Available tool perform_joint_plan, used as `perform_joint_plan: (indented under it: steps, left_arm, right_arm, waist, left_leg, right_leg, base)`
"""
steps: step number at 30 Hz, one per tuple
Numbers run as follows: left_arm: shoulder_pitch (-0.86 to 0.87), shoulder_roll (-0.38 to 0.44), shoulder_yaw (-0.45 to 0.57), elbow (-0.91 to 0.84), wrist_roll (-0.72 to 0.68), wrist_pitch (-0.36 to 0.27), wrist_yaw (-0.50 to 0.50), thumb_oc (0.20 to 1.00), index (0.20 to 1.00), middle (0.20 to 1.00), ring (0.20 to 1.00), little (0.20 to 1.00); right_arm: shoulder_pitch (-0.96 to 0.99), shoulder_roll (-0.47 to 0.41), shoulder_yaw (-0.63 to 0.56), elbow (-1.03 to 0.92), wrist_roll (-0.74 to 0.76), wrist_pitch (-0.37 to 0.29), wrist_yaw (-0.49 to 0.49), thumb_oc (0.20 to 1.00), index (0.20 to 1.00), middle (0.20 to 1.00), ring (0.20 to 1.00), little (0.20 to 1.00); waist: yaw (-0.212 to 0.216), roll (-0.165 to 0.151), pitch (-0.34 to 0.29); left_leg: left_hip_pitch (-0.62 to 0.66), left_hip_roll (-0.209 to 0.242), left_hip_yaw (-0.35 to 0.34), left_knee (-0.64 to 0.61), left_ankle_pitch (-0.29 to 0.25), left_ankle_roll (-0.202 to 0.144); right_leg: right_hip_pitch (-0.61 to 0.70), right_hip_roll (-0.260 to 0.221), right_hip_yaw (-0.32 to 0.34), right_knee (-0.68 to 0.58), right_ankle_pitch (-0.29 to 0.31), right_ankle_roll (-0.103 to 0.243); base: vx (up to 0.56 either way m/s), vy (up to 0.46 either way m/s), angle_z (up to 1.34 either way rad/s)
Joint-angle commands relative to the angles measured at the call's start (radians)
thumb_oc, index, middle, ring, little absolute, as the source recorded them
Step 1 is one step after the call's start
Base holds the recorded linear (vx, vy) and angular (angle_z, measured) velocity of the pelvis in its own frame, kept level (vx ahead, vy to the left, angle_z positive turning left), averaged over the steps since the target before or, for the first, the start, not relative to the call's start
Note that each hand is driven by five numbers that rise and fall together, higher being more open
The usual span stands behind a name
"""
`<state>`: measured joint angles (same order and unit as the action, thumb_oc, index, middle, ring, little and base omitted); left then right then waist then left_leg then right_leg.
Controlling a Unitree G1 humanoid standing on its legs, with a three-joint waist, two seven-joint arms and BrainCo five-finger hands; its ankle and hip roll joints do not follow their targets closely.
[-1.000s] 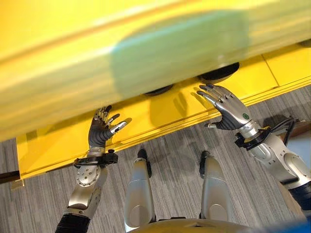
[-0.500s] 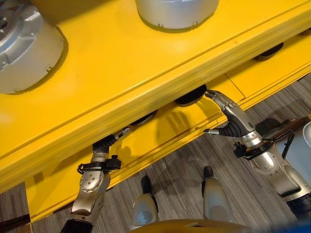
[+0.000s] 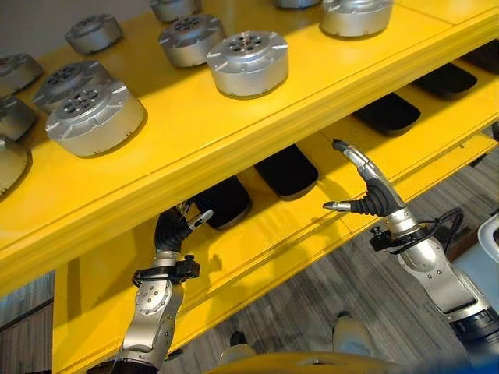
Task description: Move parts from the plastic box to the shelf.
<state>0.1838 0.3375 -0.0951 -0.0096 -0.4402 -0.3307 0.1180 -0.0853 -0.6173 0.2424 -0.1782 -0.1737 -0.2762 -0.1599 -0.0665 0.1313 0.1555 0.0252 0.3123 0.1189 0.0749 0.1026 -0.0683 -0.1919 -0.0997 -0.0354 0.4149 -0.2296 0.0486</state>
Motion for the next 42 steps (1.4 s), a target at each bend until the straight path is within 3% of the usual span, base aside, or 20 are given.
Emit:
perform_joint_plan:
  steps: [1, 3, 4, 5, 6, 8, 9, 11, 12, 14, 17, 19, 22, 29, 33, 36, 37, 38, 39, 42]
  left_arm:
    - [-0.035, 0.000, -0.010, 0.014, 0.009, -0.023, -0.016, 1.000, 1.000, 1.000, 1.000, 1.000]
    - [-0.052, -0.001, -0.018, 0.023, -0.001, -0.022, -0.020, 1.000, 1.000, 1.000, 1.000, 1.000]
    - [-0.056, 0.001, -0.017, 0.023, -0.001, -0.022, -0.023, 1.000, 1.000, 1.000, 1.000, 1.000]
    - [-0.063, 0.000, -0.015, 0.026, -0.001, -0.024, -0.021, 1.000, 1.000, 1.000, 1.000, 1.000]
    - [-0.063, 0.000, -0.014, 0.026, -0.001, -0.024, -0.020, 1.000, 1.000, 1.000, 1.000, 1.000]
    - [-0.074, -0.003, -0.017, 0.028, 0.015, -0.026, -0.018, 1.000, 1.000, 1.000, 1.000, 1.000]
    - [-0.074, -0.002, -0.017, 0.028, 0.015, -0.026, -0.018, 1.000, 1.000, 1.000, 1.000, 1.000]
    - [-0.070, -0.008, -0.018, 0.024, 0.022, -0.025, -0.020, 1.000, 1.000, 1.000, 1.000, 1.000]
    - [-0.058, -0.010, -0.013, 0.016, 0.034, -0.027, -0.019, 1.000, 1.000, 1.000, 1.000, 1.000]
    - [-0.038, -0.017, 0.000, 0.009, 0.035, -0.024, -0.021, 1.000, 1.000, 1.000, 1.000, 1.000]
    - [-0.023, -0.017, 0.015, -0.004, 0.043, -0.027, -0.023, 1.000, 1.000, 1.000, 1.000, 1.000]
    - [-0.015, -0.011, 0.010, -0.008, 0.049, -0.028, -0.032, 1.000, 1.000, 1.000, 1.000, 1.000]
    - [-0.011, -0.007, -0.013, 0.000, 0.052, -0.027, -0.046, 1.000, 1.000, 1.000, 1.000, 1.000]
    - [-0.005, 0.015, -0.033, -0.013, 0.064, -0.020, -0.043, 1.000, 1.000, 1.000, 1.000, 1.000]
    - [-0.034, 0.027, -0.043, -0.009, 0.069, -0.018, -0.035, 1.000, 1.000, 1.000, 1.000, 1.000]
    - [-0.060, 0.037, -0.041, -0.013, 0.077, -0.017, -0.019, 1.000, 1.000, 1.000, 1.000, 1.000]
    - [-0.067, 0.042, -0.030, -0.017, 0.084, -0.013, -0.002, 1.000, 1.000, 1.000, 1.000, 1.000]
    - [-0.061, 0.045, -0.016, -0.031, 0.089, -0.011, 0.010, 1.000, 1.000, 1.000, 1.000, 1.000]
    - [-0.057, 0.047, -0.010, -0.036, 0.089, -0.009, 0.007, 1.000, 1.000, 1.000, 1.000, 1.000]
    - [-0.041, 0.046, -0.003, -0.037, 0.078, -0.009, 0.002, 1.000, 1.000, 1.000, 1.000, 1.000]
  right_arm:
    - [-0.040, 0.010, -0.012, -0.029, 0.051, -0.043, -0.014, 1.000, 1.000, 1.000, 1.000, 1.000]
    - [-0.055, 0.018, -0.008, -0.014, 0.057, -0.039, -0.024, 1.000, 1.000, 1.000, 1.000, 1.000]
    - [-0.061, 0.023, -0.003, -0.008, 0.064, -0.036, -0.024, 1.000, 1.000, 1.000, 1.000, 1.000]
    - [-0.074, 0.033, 0.004, 0.001, 0.073, -0.031, -0.024, 1.000, 1.000, 1.000, 1.000, 1.000]
    - [-0.075, 0.033, 0.005, 0.002, 0.073, -0.031, -0.024, 1.000, 1.000, 1.000, 1.000, 1.000]
    - [-0.078, 0.049, 0.008, 0.012, 0.093, -0.033, -0.008, 1.000, 1.000, 1.000, 1.000, 1.000]
    - [-0.078, 0.050, 0.007, 0.012, 0.093, -0.033, -0.007, 1.000, 1.000, 1.000, 1.000, 1.000]
    - [-0.069, 0.068, 0.004, 0.009, 0.108, -0.037, 0.002, 1.000, 1.000, 1.000, 1.000, 1.000]
    - [-0.073, 0.089, 0.015, 0.032, 0.123, -0.035, 0.013, 1.000, 1.000, 1.000, 1.000, 1.000]
    - [-0.073, 0.114, 0.025, 0.042, 0.145, -0.035, 0.027, 1.000, 1.000, 1.000, 1.000, 1.000]
    - [-0.073, 0.128, 0.031, 0.055, 0.152, -0.034, 0.043, 1.000, 1.000, 1.000, 1.000, 1.000]
    - [-0.072, 0.129, 0.032, 0.055, 0.157, -0.034, 0.053, 1.000, 1.000, 1.000, 1.000, 1.000]
    - [-0.027, 0.133, 0.014, 0.052, 0.180, -0.032, 0.071, 1.000, 1.000, 1.000, 1.000, 1.000]
    - [-0.014, 0.147, 0.023, 0.045, 0.214, -0.025, 0.086, 1.000, 1.000, 1.000, 1.000, 1.000]
    - [-0.011, 0.150, 0.029, 0.037, 0.214, -0.019, 0.089, 1.000, 1.000, 1.000, 1.000, 1.000]
    - [-0.016, 0.156, 0.035, 0.034, 0.204, -0.014, 0.086, 1.000, 1.000, 1.000, 1.000, 1.000]
    - [-0.031, 0.169, 0.050, 0.038, 0.197, -0.010, 0.085, 1.000, 1.000, 1.000, 1.000, 1.000]
    - [-0.036, 0.183, 0.060, 0.039, 0.191, -0.008, 0.082, 1.000, 1.000, 1.000, 1.000, 1.000]
    - [-0.039, 0.190, 0.066, 0.041, 0.188, -0.005, 0.085, 1.000, 1.000, 1.000, 1.000, 1.000]
    - [-0.059, 0.209, 0.085, 0.054, 0.178, 0.003, 0.087, 1.000, 1.000, 1.000, 1.000, 1.000]
  waist:
    - [-0.001, -0.002, -0.016]
    - [-0.003, -0.022, -0.019]
    - [-0.003, -0.031, -0.023]
    - [0.003, -0.043, -0.028]
    - [0.002, -0.045, -0.028]
    - [0.006, -0.073, -0.040]
    - [0.006, -0.075, -0.039]
    - [0.009, -0.090, -0.044]
    - [0.026, -0.097, -0.043]
    - [0.052, -0.105, -0.050]
    - [0.077, -0.106, -0.060]
    - [0.080, -0.108, -0.069]
    - [0.061, -0.110, -0.097]
    - [0.053, -0.126, -0.115]
    - [0.041, -0.127, -0.109]
    - [0.029, -0.119, -0.079]
    - [0.044, -0.111, -0.059]
    - [0.070, -0.103, -0.050]
    - [0.081, -0.098, -0.050]
    - [0.079, -0.087, -0.045]
  left_leg:
    - [-0.085, 0.075, -0.092, -0.032, 0.420, -0.143]
    - [-0.107, 0.068, -0.062, -0.017, 0.420, -0.136]
    - [-0.112, 0.054, -0.040, -0.005, 0.390, -0.127]
    - [-0.114, -0.022, -0.056, 0.016, 0.302, -0.099]
    - [-0.115, -0.024, -0.055, 0.023, 0.296, -0.096]
    - [-0.111, -0.173, -0.052, 0.039, 0.096, -0.034]
    - [-0.111, -0.176, -0.050, 0.047, 0.088, -0.030]
    - [-0.112, -0.252, -0.033, 0.068, -0.013, 0.000]
    - [-0.108, -0.324, -0.082, 0.092, -0.079, 0.021]
    - [-0.119, -0.423, -0.163, 0.100, -0.117, 0.043]
    - [-0.117, -0.516, -0.290, 0.082, -0.122, 0.077]
    - [-0.110, -0.531, -0.332, 0.051, -0.106, 0.094]
    - [-0.063, -0.491, -0.301, -0.057, -0.077, 0.110]
    - [-0.030, -0.465, -0.257, -0.157, -0.042, 0.125]
    - [-0.027, -0.459, -0.232, -0.162, -0.043, 0.130]
    - [-0.019, -0.445, -0.201, -0.162, -0.054, 0.137]
    - [-0.016, -0.429, -0.167, -0.162, -0.062, 0.141]
    - [-0.002, -0.414, -0.135, -0.162, -0.078, 0.138]
    - [-0.001, -0.402, -0.112, -0.162, -0.082, 0.134]
    - [0.032, -0.371, -0.067, -0.162, -0.107, 0.123]
  right_leg:
    - [0.059, 0.006, -0.026, -0.054, 0.043, -0.003]
    - [0.093, -0.002, -0.046, -0.114, 0.062, -0.010]
    - [0.111, 0.000, -0.055, -0.154, 0.076, -0.012]
    - [0.127, 0.000, -0.054, -0.209, 0.107, -0.009]
    - [0.133, -0.002, -0.054, -0.218, 0.111, -0.007]
    - [0.171, -0.004, -0.060, -0.313, 0.168, -0.005]
    - [0.176, -0.007, -0.060, -0.319, 0.169, -0.002]
    - [0.184, -0.004, -0.058, -0.351, 0.191, 0.006]
    - [0.184, 0.008, -0.029, -0.373, 0.209, 0.009]
    - [0.171, 0.027, 0.002, -0.391, 0.233, 0.007]
    - [0.161, 0.072, 0.060, -0.400, 0.252, 0.000]
    - [0.157, 0.092, 0.090, -0.414, 0.273, 0.001]
    - [0.174, 0.107, 0.102, -0.445, 0.288, 0.006]
    - [0.161, 0.120, 0.147, -0.469, 0.325, 0.024]
    - [0.129, 0.131, 0.176, -0.423, 0.322, 0.030]
    - [0.079, 0.148, 0.177, -0.314, 0.290, 0.039]
    - [0.034, 0.126, 0.097, -0.218, 0.259, 0.053]
    - [0.019, 0.060, -0.026, -0.174, 0.240, 0.063]
    - [0.014, 0.005, -0.096, -0.166, 0.248, 0.062]
    - [0.000, -0.134, -0.172, -0.191, 0.305, 0.077]
  base:
    - [0.02, -0.204, 0.02]
    - [0.01, -0.202, 0.21]
    - [0.00, -0.235, 0.58]
    - [0.01, -0.229, 0.59]
    - [0.02, -0.219, 0.34]
    - [0.02, -0.197, -0.04]
    - [0.00, -0.173, -0.17]
    - [0.02, -0.159, -0.17]
    - [0.03, -0.178, -0.25]
    - [0.02, -0.121, -0.74]
    - [0.02, -0.053, -0.93]
    - [0.00, 0.010, -0.73]
    - [0.04, 0.070, -0.42]
    - [0.01, 0.073, -0.35]
    - [-0.01, 0.057, -0.30]
    - [-0.03, 0.063, -0.29]
    - [-0.04, 0.054, -0.52]
    - [-0.04, 0.021, -0.88]
    - [0.00, -0.027, -1.74]
    - [0.03, -0.076, -1.36]
